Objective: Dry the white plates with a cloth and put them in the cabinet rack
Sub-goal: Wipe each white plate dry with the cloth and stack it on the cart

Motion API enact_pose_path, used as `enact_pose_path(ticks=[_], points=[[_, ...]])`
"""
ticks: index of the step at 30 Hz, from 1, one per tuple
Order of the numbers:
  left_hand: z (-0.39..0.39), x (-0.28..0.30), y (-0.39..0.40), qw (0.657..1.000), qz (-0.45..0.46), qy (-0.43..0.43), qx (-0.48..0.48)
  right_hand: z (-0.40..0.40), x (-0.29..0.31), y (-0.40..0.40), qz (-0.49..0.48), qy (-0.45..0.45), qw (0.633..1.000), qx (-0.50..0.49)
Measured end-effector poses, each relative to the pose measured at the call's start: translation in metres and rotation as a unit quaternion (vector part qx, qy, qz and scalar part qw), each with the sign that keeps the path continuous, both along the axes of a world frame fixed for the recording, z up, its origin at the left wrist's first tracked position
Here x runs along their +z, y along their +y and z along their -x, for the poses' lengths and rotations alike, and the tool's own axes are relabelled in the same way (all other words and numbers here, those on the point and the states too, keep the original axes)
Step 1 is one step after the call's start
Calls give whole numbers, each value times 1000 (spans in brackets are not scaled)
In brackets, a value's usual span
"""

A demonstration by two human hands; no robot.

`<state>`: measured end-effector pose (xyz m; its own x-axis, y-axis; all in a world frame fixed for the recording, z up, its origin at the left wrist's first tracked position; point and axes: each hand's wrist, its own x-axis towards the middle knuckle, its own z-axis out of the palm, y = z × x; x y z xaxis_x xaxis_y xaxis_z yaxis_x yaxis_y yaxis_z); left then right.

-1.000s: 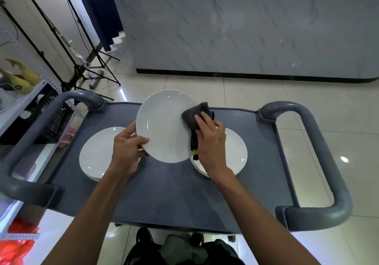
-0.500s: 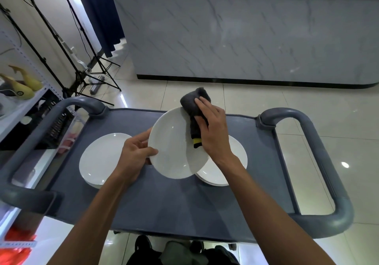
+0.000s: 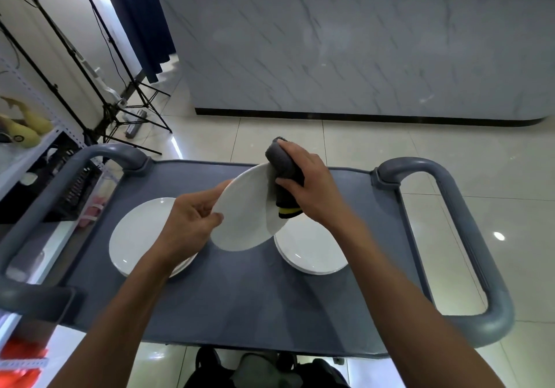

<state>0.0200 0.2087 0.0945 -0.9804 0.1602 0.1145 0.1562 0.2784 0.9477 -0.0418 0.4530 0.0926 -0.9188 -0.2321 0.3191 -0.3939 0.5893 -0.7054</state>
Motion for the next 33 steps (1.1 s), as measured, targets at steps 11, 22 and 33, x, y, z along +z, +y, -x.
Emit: enact_pose_path(ticks=[11,22,33], points=[[3,-6,3,998,55,41,1,-2,-18,-8,23,82,995,-56],[1,-30,-2,990,-95,-7,107,-10,-28,-11,72,166,972,-147],[-14,-34,3,843,-323,-396,165,-23,-31,-15,100,205,960,-163]])
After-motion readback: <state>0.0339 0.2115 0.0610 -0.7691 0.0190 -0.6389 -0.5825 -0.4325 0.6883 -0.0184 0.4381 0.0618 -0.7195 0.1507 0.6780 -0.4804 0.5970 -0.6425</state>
